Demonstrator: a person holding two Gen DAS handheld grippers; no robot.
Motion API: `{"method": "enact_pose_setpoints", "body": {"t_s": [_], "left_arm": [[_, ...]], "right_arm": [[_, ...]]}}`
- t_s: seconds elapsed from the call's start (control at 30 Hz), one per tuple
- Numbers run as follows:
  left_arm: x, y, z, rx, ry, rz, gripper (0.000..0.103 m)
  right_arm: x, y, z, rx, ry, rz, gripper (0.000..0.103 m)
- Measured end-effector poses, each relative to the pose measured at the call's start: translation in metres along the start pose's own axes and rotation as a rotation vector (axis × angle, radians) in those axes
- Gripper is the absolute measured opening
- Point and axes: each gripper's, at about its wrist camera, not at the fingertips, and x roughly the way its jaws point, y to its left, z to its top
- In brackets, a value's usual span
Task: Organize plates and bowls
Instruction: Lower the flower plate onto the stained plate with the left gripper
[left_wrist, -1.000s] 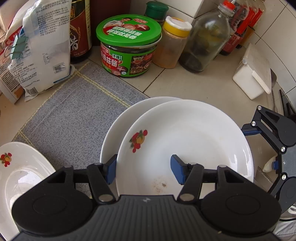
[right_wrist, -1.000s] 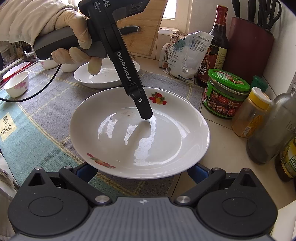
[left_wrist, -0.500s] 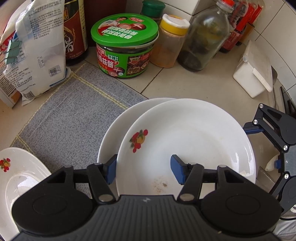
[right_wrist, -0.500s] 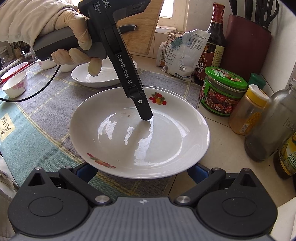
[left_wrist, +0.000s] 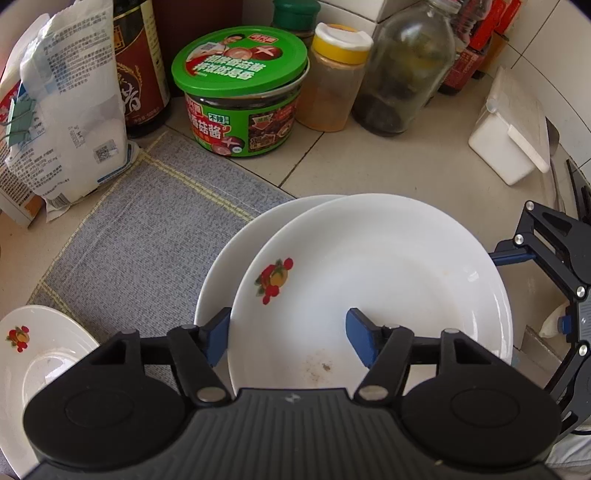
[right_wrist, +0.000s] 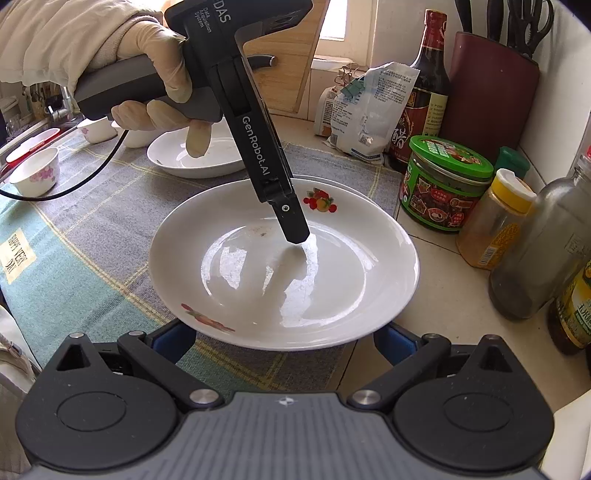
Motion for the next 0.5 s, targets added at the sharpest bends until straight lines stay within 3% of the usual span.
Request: {"method": "enact_pose_setpoints", "body": {"t_s": [0.5], "left_arm": [[-0.0004, -0.0034, 0.0010, 0.019, 0.008, 0.027, 0.070]], "right_arm": [[-0.0035, 0.0005, -0.0014, 0.005, -0.013, 0.013, 0.103]]}}
